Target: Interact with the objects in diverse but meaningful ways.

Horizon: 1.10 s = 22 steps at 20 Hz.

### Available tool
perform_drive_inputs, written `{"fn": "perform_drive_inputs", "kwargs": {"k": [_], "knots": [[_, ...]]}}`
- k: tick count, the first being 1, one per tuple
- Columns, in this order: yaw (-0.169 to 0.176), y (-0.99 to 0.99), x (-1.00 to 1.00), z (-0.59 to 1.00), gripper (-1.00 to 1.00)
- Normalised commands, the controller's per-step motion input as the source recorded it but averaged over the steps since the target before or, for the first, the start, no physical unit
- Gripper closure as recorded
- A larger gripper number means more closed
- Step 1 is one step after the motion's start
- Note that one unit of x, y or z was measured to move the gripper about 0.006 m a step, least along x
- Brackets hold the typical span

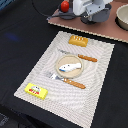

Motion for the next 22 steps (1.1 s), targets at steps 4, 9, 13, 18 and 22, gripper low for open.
{"fn": "perform_drive_inputs", "kwargs": {"k": [4,9,13,18,22], "knots": [[-0.033,-0.55,0.05,0.38,1.0],[-0.003,-0.75,-0.3,0.12,1.0],[0.0,-0.79,-0.51,0.03,1.0],[0.0,-0.77,-0.52,0.0,1.0],[0.0,-0.74,-0.5,-0.02,1.0]]}}
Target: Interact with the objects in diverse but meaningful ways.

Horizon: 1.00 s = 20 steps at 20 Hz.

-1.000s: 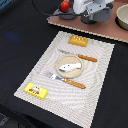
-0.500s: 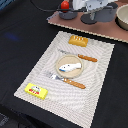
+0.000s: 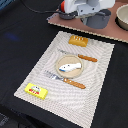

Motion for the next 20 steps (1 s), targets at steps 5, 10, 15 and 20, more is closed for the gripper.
{"fn": "perform_drive_inputs", "kwargs": {"k": [5,10,15,20], "knots": [[-0.001,-0.71,-0.49,-0.1,1.0],[0.0,-0.65,-0.57,-0.17,1.0],[0.0,-0.35,-0.85,-0.02,1.0],[-0.002,-0.12,-0.99,0.2,1.0]]}}
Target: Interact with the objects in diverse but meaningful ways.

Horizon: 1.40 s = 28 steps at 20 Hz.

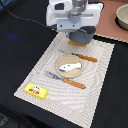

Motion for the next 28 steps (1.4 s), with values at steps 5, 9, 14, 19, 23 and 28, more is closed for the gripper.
{"fn": "perform_drive_inputs", "kwargs": {"k": [5,9,14,19,23,28], "knots": [[-0.02,0.0,-1.0,0.28,1.0],[-0.012,-0.04,-1.0,0.09,1.0],[-0.001,-0.22,-0.95,-0.02,1.0],[0.0,-0.49,-0.74,-0.15,1.0],[0.0,-0.49,-0.75,-0.21,1.0],[0.0,-0.62,-0.63,-0.22,1.0]]}}
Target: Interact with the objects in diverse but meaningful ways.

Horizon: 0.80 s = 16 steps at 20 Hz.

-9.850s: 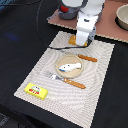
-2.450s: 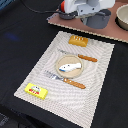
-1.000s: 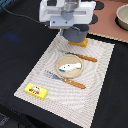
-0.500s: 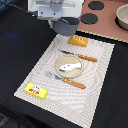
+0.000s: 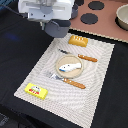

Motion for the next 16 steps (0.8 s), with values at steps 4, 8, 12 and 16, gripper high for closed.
{"fn": "perform_drive_inputs", "kwargs": {"k": [4,8,12,16], "knots": [[0.0,-0.6,-0.59,-0.28,1.0],[0.0,-0.6,-0.59,-0.3,1.0],[0.0,-0.56,-0.51,-0.3,1.0],[0.0,-0.4,-0.43,-0.33,1.0]]}}
